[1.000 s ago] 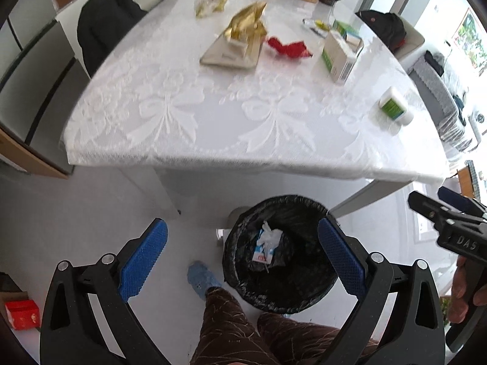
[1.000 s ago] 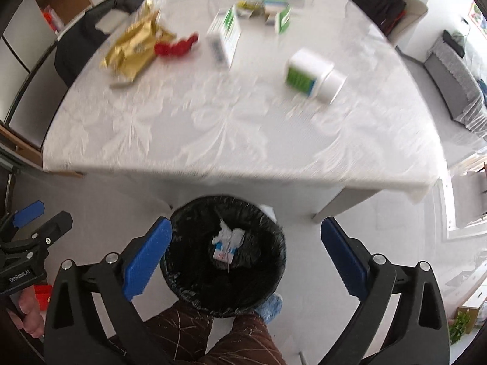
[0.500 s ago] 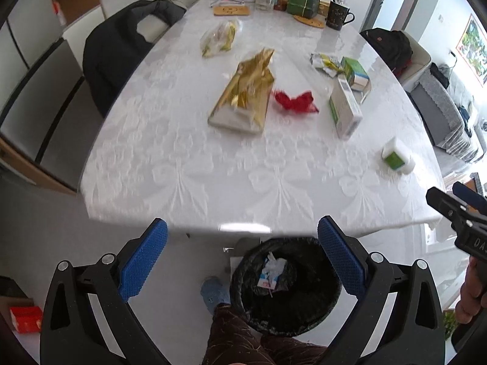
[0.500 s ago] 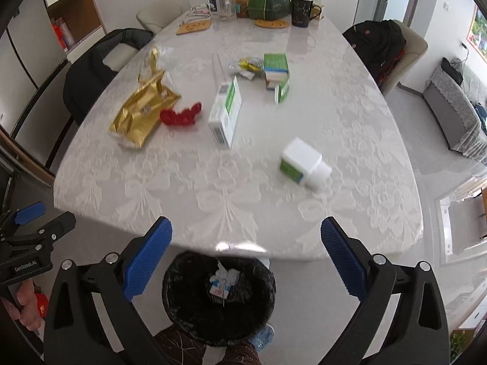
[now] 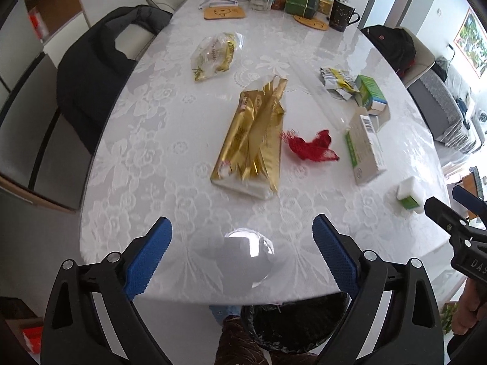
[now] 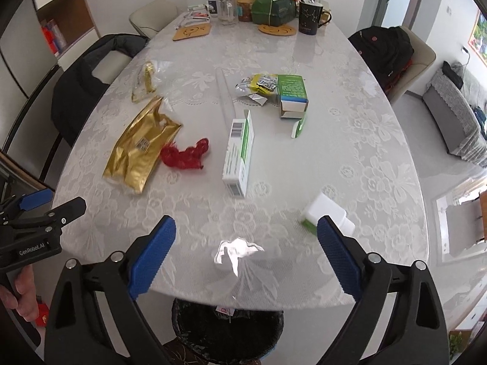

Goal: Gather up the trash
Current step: 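Move both open tools back toward the gold bag and medicine box, then grasp the gold foil bag with the left tool while the right tool grasps the medicine box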

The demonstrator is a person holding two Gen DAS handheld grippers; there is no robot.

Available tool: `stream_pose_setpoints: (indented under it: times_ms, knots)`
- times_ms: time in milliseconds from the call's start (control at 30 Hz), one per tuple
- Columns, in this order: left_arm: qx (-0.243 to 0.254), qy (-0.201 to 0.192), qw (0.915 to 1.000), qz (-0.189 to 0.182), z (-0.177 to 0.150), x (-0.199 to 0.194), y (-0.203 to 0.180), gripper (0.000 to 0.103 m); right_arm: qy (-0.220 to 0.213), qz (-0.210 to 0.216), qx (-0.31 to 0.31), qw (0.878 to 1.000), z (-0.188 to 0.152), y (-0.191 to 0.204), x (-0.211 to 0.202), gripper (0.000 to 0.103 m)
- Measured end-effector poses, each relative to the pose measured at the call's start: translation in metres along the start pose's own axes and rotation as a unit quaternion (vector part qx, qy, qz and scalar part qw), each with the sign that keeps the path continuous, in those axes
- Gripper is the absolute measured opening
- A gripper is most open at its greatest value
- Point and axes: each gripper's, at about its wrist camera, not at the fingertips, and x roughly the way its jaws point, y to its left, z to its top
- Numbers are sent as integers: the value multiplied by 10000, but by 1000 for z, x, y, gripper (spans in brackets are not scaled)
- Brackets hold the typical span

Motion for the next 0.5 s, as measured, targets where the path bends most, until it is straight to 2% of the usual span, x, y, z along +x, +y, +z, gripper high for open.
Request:
stream_pose_setpoints:
  times_ms: [500]
  knots:
    - [148,651,9978,0,63,75,1,72,701,-49,256,9972,48,5,68,62]
